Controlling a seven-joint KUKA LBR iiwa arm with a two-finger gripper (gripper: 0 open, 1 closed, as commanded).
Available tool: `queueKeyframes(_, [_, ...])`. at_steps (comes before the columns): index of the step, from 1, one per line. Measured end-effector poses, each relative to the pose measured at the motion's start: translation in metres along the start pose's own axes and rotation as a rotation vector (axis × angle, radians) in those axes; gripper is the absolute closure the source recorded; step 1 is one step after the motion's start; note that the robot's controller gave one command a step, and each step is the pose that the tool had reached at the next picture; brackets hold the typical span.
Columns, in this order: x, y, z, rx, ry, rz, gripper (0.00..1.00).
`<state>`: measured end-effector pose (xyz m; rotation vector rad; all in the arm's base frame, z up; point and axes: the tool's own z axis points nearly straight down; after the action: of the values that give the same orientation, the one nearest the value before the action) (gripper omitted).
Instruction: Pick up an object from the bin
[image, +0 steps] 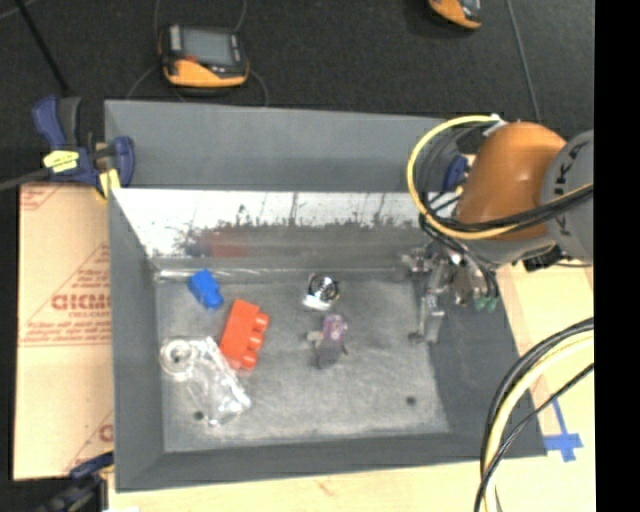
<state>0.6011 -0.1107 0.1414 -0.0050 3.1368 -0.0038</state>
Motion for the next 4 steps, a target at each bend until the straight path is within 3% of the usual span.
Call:
queueKeyframes(1, [0.029,0.074,0.03,-0.005,0.005,-0.102,0.0])
queueKeyframes(2, [0.036,0.116,0.072,-0.004,0.003,0.006,0.0])
queueKeyframes(3, [0.035,0.115,0.07,-0.002,-0.001,0.005,1.0])
queueKeyframes(4, [0.051,0.115,-0.072,-0.003,-0.007,0.001,1.0])
